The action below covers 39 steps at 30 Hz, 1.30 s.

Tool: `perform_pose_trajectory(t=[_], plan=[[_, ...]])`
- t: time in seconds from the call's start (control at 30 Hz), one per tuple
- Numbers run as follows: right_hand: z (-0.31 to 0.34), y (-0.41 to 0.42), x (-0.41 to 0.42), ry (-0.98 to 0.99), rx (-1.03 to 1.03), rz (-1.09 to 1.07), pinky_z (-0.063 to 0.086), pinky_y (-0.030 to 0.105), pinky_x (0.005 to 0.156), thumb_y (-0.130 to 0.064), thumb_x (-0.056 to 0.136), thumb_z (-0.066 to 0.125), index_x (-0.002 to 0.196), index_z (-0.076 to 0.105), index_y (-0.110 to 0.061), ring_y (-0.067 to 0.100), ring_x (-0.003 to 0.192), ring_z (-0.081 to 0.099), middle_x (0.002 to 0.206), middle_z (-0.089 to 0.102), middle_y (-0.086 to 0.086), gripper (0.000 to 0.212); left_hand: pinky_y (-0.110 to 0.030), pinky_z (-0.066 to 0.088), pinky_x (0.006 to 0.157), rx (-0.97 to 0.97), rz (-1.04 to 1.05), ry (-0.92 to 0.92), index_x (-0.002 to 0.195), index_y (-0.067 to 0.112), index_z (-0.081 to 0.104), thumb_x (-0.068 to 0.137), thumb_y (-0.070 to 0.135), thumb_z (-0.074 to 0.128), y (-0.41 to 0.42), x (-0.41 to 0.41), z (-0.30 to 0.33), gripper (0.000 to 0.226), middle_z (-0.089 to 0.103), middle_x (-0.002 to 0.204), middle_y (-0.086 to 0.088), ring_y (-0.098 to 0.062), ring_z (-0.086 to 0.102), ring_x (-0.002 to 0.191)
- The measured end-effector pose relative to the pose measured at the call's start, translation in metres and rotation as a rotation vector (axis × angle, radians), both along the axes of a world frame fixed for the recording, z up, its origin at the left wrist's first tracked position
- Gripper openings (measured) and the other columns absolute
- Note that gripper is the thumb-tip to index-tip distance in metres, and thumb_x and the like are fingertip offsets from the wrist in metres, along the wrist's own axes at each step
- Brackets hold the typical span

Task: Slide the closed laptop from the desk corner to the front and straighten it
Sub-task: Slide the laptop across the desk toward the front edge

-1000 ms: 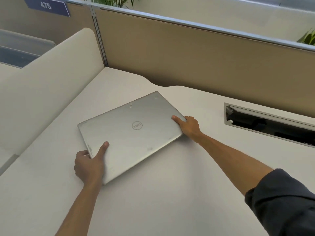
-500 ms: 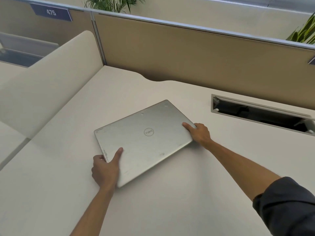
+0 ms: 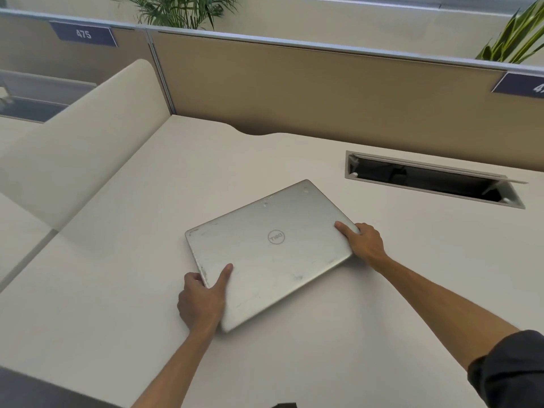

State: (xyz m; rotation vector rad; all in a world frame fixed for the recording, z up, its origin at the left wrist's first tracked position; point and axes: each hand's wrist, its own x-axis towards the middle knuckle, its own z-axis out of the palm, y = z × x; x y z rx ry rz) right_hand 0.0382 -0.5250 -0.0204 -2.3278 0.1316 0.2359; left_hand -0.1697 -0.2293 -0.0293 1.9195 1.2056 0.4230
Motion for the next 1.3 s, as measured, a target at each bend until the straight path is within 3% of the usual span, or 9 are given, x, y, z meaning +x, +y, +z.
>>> perform_pose_trajectory(t=[0.6,0.87,0.97,1.13,1.23,1.3], plan=[[-0.005,-0.066,-0.049,-0.077,-0.108,-0.045,0.046,0.042,0.071,-0.073,0.082,0.052,0.075,0.058,0.001,0.031,0.074,0.060,0.075,0.063,0.009,0.074,-0.037,0.037,0.065,0.055,-0.225,0.152,0.085,0.015,0.046,0.066,0.078,0.061,-0.040,-0.023,0.003,0.067,0.053,0.072,0.007,-0.030,0.054,0.080],[0.000,-0.070,-0.049,-0.186,-0.433,0.124,0.035,0.035,0.063,-0.070,0.089,0.039,0.060,0.045,-0.014,0.028,0.068,0.051,0.069,0.049,0.000,0.063,-0.037,0.038,0.065,0.227,-0.393,0.319,0.089,0.010,0.043,0.074,0.080,0.046,-0.034,-0.023,0.011,0.072,0.046,0.069,0.001,-0.030,0.049,0.075],[0.003,-0.073,-0.045,-0.226,-0.559,0.201,0.034,0.035,0.060,-0.068,0.090,0.038,0.058,0.044,-0.011,0.030,0.066,0.050,0.068,0.049,0.003,0.066,-0.036,0.034,0.063,0.298,-0.443,0.375,0.088,0.011,0.043,0.075,0.081,0.041,-0.031,-0.022,0.015,0.071,0.040,0.067,0.002,-0.028,0.045,0.071],[0.012,-0.073,-0.041,-0.252,-0.741,0.318,0.035,0.034,0.060,-0.067,0.091,0.035,0.055,0.037,-0.009,0.031,0.061,0.048,0.069,0.049,0.007,0.069,-0.034,0.032,0.056,0.415,-0.456,0.415,0.076,0.014,0.047,0.075,0.083,0.036,-0.024,-0.024,0.018,0.070,0.048,0.064,0.002,-0.026,0.048,0.062],[0.015,-0.068,-0.039,-0.276,-0.765,0.313,0.034,0.034,0.061,-0.072,0.087,0.039,0.075,0.046,-0.012,0.031,0.067,0.052,0.085,0.055,0.005,0.062,-0.034,0.035,0.057,0.431,-0.447,0.391,0.080,0.014,0.047,0.077,0.080,0.038,-0.027,-0.027,0.018,0.067,0.048,0.067,0.002,-0.029,0.052,0.067],[0.013,-0.058,-0.038,-0.263,-0.659,0.278,0.040,0.036,0.066,-0.074,0.083,0.046,0.101,0.053,-0.012,0.033,0.083,0.060,0.101,0.059,0.006,0.064,-0.035,0.037,0.061,0.384,-0.435,0.359,0.090,0.011,0.049,0.078,0.076,0.045,-0.033,-0.028,0.017,0.066,0.056,0.086,-0.004,-0.032,0.057,0.083]])
